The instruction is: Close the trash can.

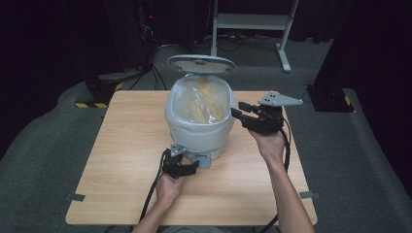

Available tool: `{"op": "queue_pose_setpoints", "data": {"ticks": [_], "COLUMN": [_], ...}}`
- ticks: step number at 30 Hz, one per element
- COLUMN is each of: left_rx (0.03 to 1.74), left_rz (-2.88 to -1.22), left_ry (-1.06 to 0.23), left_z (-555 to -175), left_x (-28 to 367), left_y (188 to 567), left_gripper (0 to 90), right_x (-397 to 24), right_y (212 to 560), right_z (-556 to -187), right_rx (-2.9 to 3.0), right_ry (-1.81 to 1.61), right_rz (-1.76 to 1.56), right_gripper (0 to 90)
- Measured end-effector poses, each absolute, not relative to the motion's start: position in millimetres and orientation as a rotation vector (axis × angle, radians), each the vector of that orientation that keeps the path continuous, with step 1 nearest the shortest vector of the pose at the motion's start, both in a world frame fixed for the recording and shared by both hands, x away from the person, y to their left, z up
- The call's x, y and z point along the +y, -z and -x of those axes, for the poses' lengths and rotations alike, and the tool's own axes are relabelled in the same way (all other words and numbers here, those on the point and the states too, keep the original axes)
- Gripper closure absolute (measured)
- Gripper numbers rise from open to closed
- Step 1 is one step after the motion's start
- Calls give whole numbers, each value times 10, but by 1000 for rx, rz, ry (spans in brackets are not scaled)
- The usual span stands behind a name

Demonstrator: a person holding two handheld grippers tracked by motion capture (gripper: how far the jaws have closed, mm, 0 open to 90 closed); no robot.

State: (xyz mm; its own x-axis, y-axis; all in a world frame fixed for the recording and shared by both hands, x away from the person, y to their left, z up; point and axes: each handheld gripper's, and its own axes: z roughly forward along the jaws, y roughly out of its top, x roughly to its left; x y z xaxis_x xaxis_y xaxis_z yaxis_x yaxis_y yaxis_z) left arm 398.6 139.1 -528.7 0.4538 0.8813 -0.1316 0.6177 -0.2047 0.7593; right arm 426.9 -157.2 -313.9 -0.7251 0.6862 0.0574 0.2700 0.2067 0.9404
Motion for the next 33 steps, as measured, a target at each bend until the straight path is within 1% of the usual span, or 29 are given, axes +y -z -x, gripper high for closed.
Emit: {"op": "queue_pose_setpoints", "data": {"ticks": [13,17,33], "left_rx": [1257,1257,1260], "left_rz": [-1924,-1924,-1923], "left_ry": [-428,-429,-429], "left_z": [-3985,-3985,-3983], "left_x": [1390,1390,1388], "left_y": [5286,5286,5286], "left_gripper": [189,189,190], "right_x": [-1850,-1908,-2015], "right_y": [3649,3743,4228], "right_z": [-4184,-4157,-4109], "right_rx": [2103,2086,2091], "right_ry": [-1531,-1531,-1460], "right_rz": [-1032,-1056,-1160], "right_gripper": [589,586,557]}}
